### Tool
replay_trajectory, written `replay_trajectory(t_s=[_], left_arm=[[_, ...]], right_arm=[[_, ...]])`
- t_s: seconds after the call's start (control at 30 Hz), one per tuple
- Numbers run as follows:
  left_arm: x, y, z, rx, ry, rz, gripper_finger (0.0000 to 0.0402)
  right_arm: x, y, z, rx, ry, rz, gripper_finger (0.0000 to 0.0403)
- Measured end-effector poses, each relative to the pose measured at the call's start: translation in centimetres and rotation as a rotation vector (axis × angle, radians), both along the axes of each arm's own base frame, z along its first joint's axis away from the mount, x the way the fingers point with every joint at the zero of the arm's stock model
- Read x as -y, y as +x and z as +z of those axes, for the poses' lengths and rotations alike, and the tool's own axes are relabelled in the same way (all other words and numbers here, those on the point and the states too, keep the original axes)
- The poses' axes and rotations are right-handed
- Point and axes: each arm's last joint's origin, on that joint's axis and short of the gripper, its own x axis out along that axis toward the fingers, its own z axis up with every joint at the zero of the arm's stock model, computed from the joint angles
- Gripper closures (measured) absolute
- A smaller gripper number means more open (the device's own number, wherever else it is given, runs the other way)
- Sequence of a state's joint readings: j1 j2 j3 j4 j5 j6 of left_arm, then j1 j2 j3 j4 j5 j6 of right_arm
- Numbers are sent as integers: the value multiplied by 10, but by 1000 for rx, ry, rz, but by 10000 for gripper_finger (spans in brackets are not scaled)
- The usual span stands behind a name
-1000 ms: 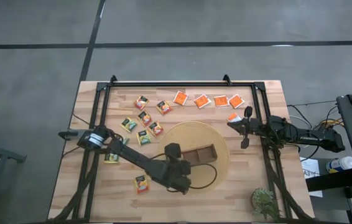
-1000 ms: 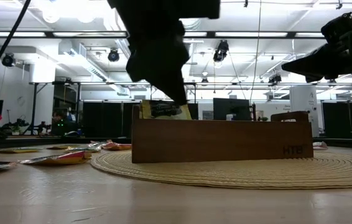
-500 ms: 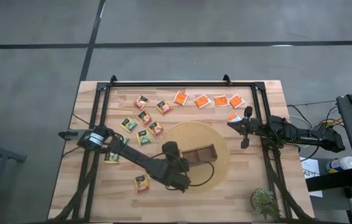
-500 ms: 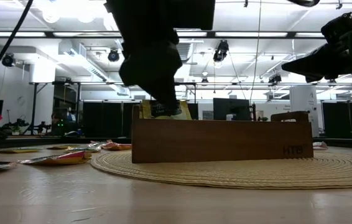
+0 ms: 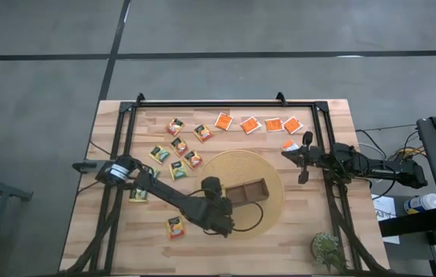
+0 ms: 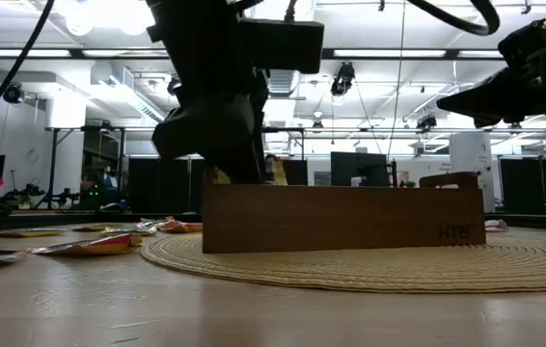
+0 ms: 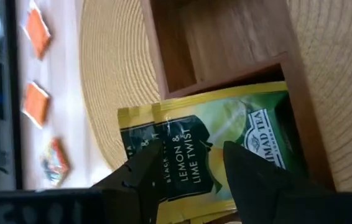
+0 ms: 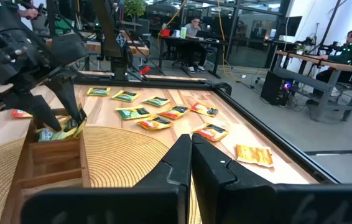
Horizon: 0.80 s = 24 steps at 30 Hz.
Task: Pick & Place Tea
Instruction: Put the green tea bag into the left section of the wooden organizer
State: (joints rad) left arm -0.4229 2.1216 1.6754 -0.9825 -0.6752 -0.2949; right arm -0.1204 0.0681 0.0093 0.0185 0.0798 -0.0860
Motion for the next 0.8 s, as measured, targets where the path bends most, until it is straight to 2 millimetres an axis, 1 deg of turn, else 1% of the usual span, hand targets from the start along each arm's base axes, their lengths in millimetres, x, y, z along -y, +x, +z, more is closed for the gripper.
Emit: replay_trajectory(t_s=[0.23,0.33,0.53,0.67,0.8], left_arm=[[1,-1,-2,-6,43,-33,241],[4,-1,5,-3,44,-36,241],[12,-4,28,64,89,-9,241],[18,-15,41,98,117,7,241],[20,-31,44,113,201,34,241]], right_arm=[[0,0,0,0,0,0,394],[0,0,0,0,0,0,394],[0,0,0,0,0,0,394],[0,0,0,0,0,0,394],[0,0,0,0,0,0,394]])
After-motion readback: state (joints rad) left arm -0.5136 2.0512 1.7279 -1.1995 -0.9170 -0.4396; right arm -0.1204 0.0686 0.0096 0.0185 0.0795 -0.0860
